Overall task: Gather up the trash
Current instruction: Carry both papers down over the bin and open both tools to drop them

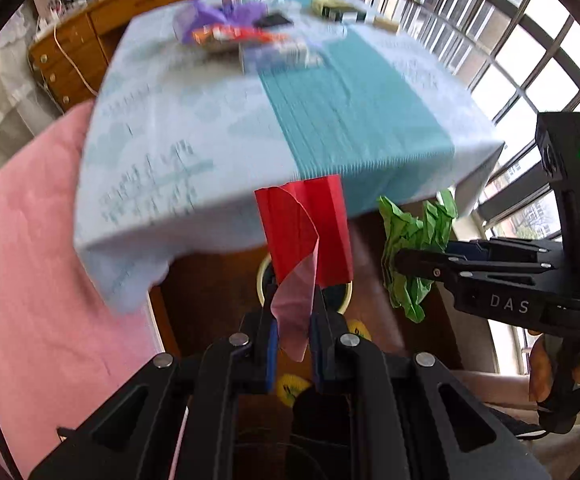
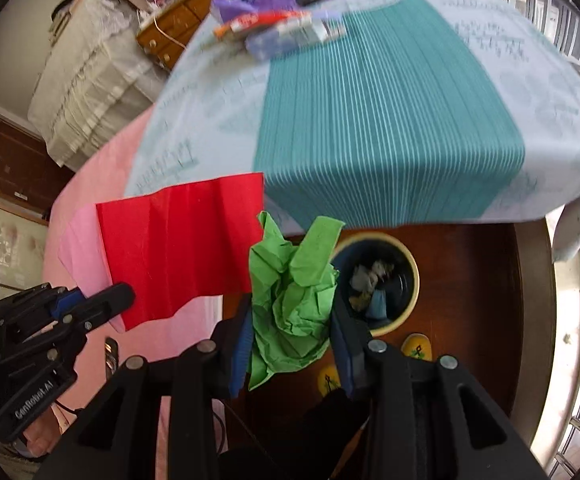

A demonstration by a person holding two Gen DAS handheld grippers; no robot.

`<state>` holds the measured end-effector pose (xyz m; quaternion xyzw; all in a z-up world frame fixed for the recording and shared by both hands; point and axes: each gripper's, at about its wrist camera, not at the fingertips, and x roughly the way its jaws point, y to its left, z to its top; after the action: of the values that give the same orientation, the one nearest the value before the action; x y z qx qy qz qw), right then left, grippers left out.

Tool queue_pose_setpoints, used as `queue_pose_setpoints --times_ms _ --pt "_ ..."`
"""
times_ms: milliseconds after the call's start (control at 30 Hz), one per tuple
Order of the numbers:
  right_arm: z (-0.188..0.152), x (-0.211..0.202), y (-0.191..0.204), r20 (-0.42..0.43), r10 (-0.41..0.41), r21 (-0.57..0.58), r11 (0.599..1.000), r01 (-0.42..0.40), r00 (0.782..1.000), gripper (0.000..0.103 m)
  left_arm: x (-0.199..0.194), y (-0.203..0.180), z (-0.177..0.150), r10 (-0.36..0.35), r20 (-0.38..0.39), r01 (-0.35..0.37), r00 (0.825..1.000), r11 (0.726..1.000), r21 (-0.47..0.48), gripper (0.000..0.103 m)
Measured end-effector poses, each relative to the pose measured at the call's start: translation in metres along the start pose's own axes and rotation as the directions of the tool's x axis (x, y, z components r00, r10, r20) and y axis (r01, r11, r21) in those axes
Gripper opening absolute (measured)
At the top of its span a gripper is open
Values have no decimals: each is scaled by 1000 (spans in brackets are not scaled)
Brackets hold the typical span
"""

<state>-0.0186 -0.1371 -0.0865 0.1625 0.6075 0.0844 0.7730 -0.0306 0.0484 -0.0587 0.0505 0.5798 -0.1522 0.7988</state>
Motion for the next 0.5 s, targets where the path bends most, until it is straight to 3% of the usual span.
queue_pose_setpoints --times_ms 200,500 --pt "-14 50 -26 -65 -24 -9 1000 23 998 36 61 -9 -16 -3 -79 0 997 999 -47 11" --pt "-30 152 -79 -138 -52 -20 999 49 989 36 184 -11 -32 2 -154 -20 988 993 -120 11"
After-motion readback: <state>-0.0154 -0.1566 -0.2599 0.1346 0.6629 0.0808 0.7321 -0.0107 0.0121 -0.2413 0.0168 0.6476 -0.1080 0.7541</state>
